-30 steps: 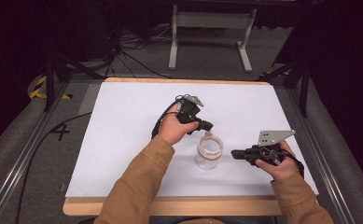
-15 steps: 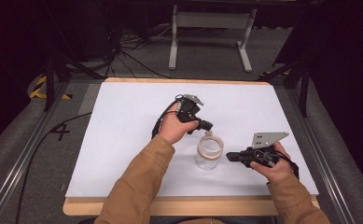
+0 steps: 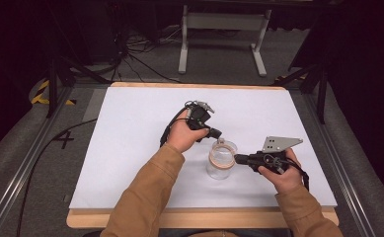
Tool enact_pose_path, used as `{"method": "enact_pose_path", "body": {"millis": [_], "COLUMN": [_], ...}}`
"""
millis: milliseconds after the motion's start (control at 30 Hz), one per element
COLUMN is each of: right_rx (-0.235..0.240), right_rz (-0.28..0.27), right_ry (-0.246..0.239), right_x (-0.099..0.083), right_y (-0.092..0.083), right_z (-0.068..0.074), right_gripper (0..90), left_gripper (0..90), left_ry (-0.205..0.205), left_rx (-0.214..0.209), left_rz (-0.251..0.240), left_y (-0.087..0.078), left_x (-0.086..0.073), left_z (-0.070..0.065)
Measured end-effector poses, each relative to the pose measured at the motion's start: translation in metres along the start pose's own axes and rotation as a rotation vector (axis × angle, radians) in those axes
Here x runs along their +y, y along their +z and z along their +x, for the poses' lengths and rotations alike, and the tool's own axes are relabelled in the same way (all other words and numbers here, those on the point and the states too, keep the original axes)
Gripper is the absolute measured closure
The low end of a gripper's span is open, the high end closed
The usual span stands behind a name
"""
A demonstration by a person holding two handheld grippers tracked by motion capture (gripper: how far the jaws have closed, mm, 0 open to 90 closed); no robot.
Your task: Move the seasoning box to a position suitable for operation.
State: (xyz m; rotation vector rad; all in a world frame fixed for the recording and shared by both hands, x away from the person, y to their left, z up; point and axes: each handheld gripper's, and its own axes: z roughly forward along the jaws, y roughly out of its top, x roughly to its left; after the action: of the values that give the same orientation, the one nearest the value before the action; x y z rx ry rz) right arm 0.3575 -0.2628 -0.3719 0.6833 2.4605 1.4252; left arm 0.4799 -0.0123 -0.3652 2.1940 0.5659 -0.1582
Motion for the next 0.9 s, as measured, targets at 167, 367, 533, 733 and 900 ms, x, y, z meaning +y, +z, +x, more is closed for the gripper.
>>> {"method": "enact_pose_path", "body": {"millis": [167,367,533,733,900], "right_rx": [-0.003,-0.009,-0.01,-0.009,-0.008], "right_rz": [-0.03,-0.036,-0.05,-0.068,-0.081], "right_ry": [0.005,0.003,-0.006,-0.011,-0.014], "right_x": [0.005,0.005,0.01,0.014,0.018], "right_y": [0.0,-0.001,-0.002,0.0,0.002], "right_z": [0.002,0.001,0.0,-0.004,-0.007], "right_gripper": [90.0,90.0,90.0,90.0,90.0], "left_gripper": [87.9,86.9,86.4,85.9,85.2], "left_ry": [-0.001,0.004,0.013,0.013,0.028], "left_rx": [0.003,0.014,0.041,0.069,0.108], "left_rz": [-0.028,-0.057,-0.086,-0.119,-0.136], "left_y": [-0.005,-0.02,-0.038,-0.06,-0.08], "left_x": [0.0,-0.004,-0.01,-0.023,-0.039], "left_z": [0.0,-0.002,-0.006,-0.014,-0.021]}}
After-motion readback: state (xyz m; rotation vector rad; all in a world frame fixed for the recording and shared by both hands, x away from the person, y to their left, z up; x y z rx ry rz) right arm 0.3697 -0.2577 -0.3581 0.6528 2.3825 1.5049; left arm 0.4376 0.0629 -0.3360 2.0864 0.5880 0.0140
